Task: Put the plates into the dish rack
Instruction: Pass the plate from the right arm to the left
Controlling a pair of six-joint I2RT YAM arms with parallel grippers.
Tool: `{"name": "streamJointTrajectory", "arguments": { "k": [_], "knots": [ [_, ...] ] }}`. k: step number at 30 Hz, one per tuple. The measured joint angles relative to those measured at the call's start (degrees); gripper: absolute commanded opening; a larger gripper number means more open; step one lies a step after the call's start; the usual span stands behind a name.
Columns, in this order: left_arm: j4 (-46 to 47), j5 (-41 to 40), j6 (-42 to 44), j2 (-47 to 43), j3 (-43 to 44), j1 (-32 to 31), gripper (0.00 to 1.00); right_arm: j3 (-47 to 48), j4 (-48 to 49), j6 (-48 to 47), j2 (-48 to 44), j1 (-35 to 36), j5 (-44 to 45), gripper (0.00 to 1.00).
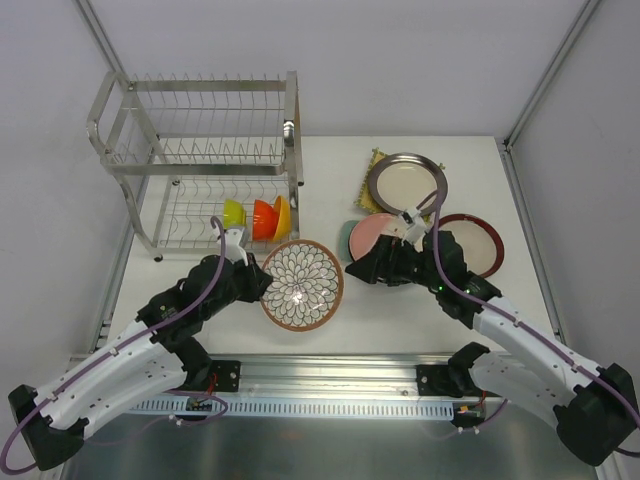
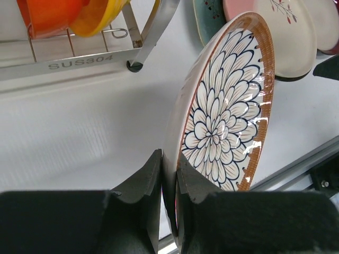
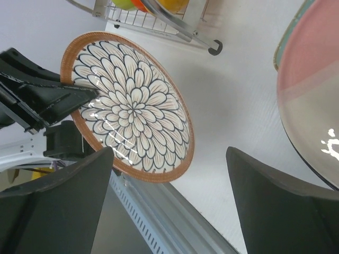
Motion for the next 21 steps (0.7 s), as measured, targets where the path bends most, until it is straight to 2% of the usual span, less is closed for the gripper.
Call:
{"name": "streamJointTrajectory", "arguments": {
  "k": [5, 10, 15, 21],
  "knots": [
    [-0.5, 0.85, 7.02, -1.01, 1.79, 0.0, 0.0, 0.02, -4.94, -4.07, -4.57, 0.0, 2.78, 0.96],
    [-1.53, 3.67, 13.94, -2.23, 6.73, 0.0, 0.0, 0.02, -10.64, -7.19, -10.45, 0.0, 10.01, 1.0],
    [-3.04, 6.88, 19.39, 0.83, 17.64, 0.0, 0.0, 0.11, -14.91, -9.49, -13.92, 0.0, 17.44, 0.99],
    [-2.47, 9.84, 22.97, 8.2, 32.46, 0.0, 0.0, 2.64, -20.11, -11.02, -13.31, -0.13, 24.9, 1.0]
  ]
}}
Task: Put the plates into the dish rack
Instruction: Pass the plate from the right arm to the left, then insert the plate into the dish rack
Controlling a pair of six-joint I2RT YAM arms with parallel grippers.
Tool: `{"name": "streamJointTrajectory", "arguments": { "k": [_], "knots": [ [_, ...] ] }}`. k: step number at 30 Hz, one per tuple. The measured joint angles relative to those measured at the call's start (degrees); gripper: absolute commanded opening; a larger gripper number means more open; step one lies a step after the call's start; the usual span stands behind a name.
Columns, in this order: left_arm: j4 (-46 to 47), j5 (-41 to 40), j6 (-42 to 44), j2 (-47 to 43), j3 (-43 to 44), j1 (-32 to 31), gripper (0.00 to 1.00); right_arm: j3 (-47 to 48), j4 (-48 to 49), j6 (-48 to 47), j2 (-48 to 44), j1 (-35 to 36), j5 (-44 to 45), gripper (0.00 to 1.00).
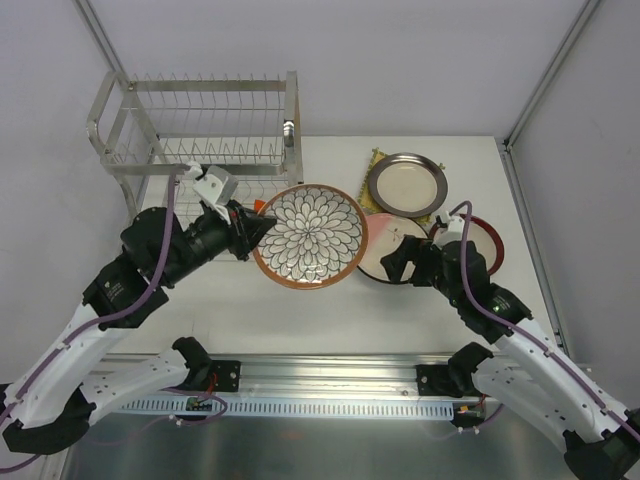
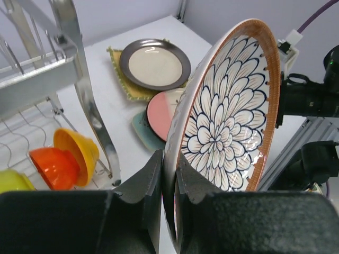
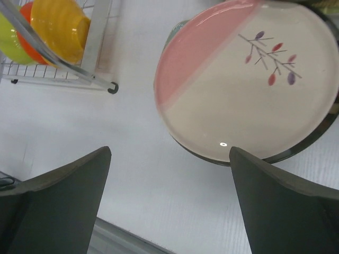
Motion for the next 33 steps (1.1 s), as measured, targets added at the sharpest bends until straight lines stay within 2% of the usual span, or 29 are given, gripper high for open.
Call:
{"name": "streamJointTrajectory", "arguments": {
  "k": [7, 14, 22, 26, 33],
  "knots": [
    [0.57, -1.36, 4.26, 8.74, 15.1, 0.0, 0.0, 2.84, -2.12, -1.2, 0.42, -0.26, 7.02, 1.0],
    [-0.04, -12.22, 10.8, 18.71, 30.03, -0.33, 0.0, 5.4, -3.04, -2.99, 4.9, -0.33, 6.6, 0.99],
    [7.28, -26.45, 26.21, 27.56, 42.8, 0.35, 0.0, 7.82, -3.32, -4.81, 8.83, -0.37, 2.99, 0.99],
    [9.9, -28.39, 31.54, 32.13, 48.43, 5.97, 0.0, 8.44, -3.32, -5.49, 9.9, -0.37, 0.94, 0.99],
    [10.95, -30.01, 35.63, 37.09, 52.02, 19.02, 0.0, 8.5, -3.32, -7.28, 10.86, -0.37, -1.84, 1.0]
  ]
}}
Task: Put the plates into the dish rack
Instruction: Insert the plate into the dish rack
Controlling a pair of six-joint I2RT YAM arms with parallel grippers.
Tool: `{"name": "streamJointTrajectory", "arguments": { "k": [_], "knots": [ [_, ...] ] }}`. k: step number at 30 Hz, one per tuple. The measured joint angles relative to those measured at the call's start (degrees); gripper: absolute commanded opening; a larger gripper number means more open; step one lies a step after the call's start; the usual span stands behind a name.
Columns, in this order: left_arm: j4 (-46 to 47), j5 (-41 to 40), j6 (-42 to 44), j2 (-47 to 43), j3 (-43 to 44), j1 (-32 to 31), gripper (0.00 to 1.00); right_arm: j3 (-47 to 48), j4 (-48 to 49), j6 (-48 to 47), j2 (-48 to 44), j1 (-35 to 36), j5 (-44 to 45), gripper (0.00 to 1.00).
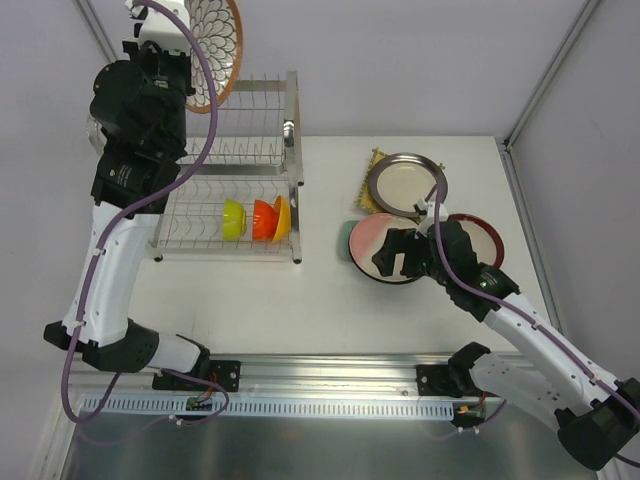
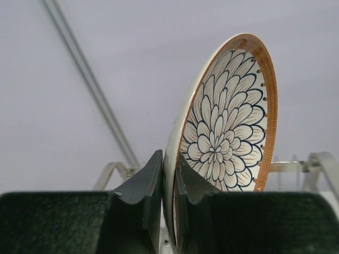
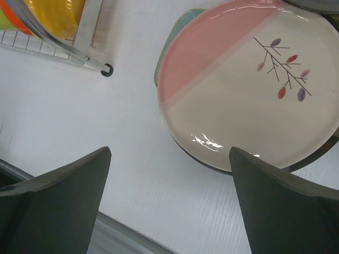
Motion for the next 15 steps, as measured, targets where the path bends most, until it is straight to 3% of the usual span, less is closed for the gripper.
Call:
{"name": "streamJointTrajectory", "arguments": {
  "k": [8, 15],
  "knots": [
    [0.55, 0.39, 3.17, 1.11, 0.2, 11.39, 0.0, 0.02, 0.76, -2.93, 2.97, 0.0, -4.74, 1.0],
    [5.68, 0.92, 8.24, -1.75, -5.97, 16.83, 0.0, 0.07, 2.97, -5.2, 6.88, 0.0, -9.51, 1.0]
  ]
}}
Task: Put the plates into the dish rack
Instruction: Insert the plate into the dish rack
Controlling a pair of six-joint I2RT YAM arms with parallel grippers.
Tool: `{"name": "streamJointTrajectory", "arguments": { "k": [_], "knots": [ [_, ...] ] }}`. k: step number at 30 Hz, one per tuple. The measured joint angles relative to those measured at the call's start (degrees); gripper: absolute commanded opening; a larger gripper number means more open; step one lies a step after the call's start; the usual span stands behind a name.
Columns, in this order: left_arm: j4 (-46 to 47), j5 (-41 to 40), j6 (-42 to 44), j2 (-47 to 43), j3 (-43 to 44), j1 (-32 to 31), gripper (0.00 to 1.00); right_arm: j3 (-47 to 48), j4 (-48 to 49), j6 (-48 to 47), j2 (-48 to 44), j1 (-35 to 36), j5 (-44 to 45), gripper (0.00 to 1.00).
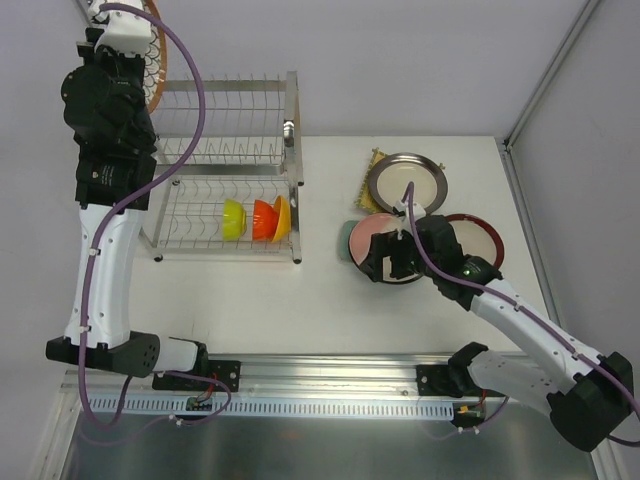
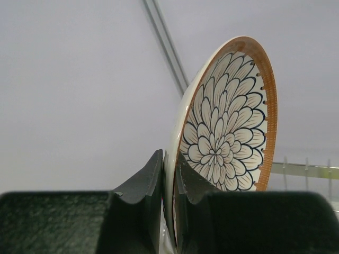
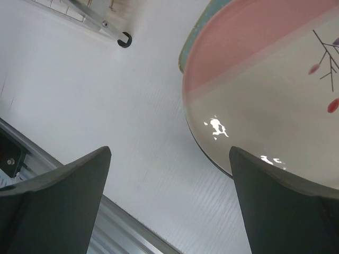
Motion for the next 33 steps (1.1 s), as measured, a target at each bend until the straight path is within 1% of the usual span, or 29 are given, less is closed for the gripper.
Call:
{"name": "streamJointTrajectory", "arguments": {
  "k": [6, 12, 15, 25, 33],
  "knots": [
    [3.04, 0.39, 3.85, -1.64, -5.51, 4.92, 0.0, 0.04, 1.62, -1.16, 2.4, 0.0, -2.99, 1.0],
    [4.66, 2.49, 4.24, -2.86, -11.17, 10.99, 0.0, 0.04, 1.88, -2.27, 3.21, 0.0, -4.17, 1.0],
    [4.96, 4.33, 3.32, -2.89, -12.5, 13.16, 0.0, 0.04, 2.14, -2.47, 3.89, 0.0, -4.63, 1.0],
    [4.2, 9.09, 2.69, -2.8, -12.59, 13.84, 0.0, 0.04, 2.38, -2.84, 4.92, 0.0, -5.64, 1.0],
    [0.9, 11.34, 2.45, -2.82, -12.59, 13.84, 0.0, 0.04, 2.89, -2.86, 4.92, 0.0, -5.73, 0.99]
  ]
}}
